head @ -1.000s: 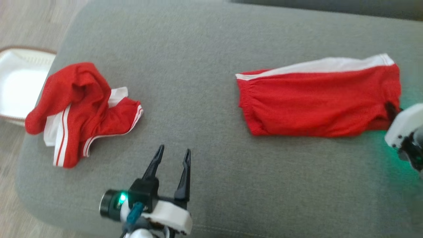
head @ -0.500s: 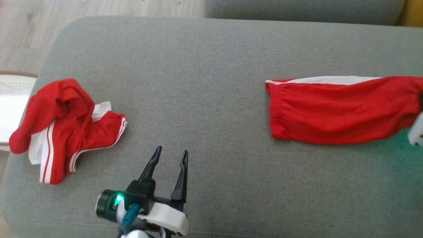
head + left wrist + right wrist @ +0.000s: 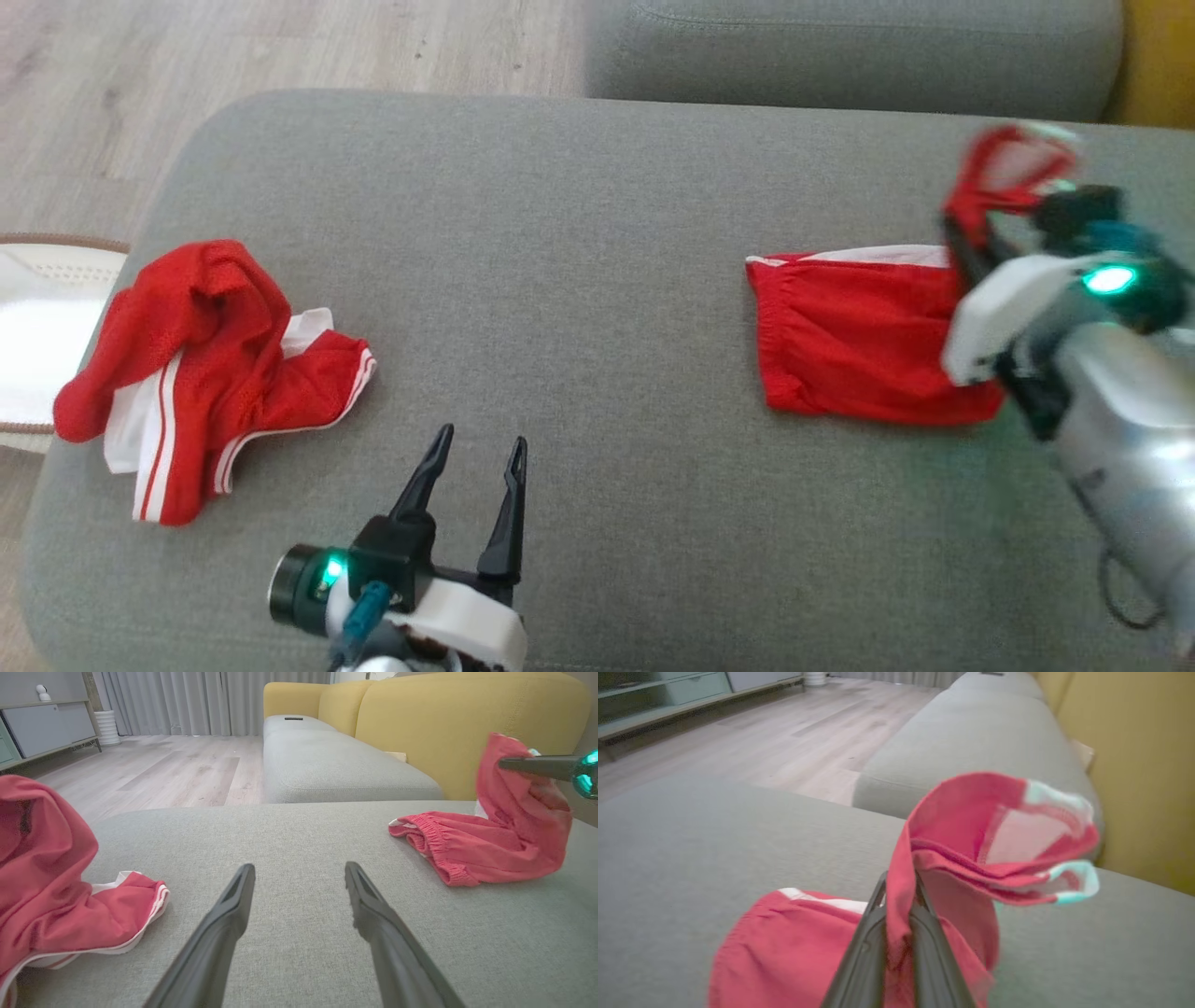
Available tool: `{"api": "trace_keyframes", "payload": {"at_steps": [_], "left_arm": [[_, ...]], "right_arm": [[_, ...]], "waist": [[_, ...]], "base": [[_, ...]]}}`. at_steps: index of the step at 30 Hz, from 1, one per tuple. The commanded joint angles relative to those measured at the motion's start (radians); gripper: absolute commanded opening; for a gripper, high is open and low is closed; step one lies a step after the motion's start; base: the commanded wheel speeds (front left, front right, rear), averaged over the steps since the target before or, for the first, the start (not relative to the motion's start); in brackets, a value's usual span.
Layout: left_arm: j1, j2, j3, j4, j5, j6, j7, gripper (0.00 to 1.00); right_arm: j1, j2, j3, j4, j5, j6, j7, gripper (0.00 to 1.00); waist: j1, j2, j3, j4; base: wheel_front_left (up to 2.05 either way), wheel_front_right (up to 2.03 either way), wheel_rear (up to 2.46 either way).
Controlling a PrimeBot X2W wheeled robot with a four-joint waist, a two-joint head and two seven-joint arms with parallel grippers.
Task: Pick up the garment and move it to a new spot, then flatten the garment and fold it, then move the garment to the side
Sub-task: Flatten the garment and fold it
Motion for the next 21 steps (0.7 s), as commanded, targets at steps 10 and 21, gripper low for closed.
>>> {"api": "trace_keyframes", "payload": {"at_steps": [10,21], "left_arm": [[-0.004,-0.018,0.042,-0.024,0.006,-0.013,-0.008,1.0],[0.006,-0.025,0.058,-0.017,0.013,-0.018,-0.008,1.0]], "right_arm": [[0.092,0.056,0.11,-0.245,0.064,0.008,0.111,0.0],[0.189,0.086,0.089,-0.354,0.099,0.008,0.04,1.0]], "waist": [[0.0001,0.0,0.002,0.034],[0.0001,0.0,-0.017,0.026]], "base": [[0.0,0.0,0.0],[0.0,0.0,0.0]]}}
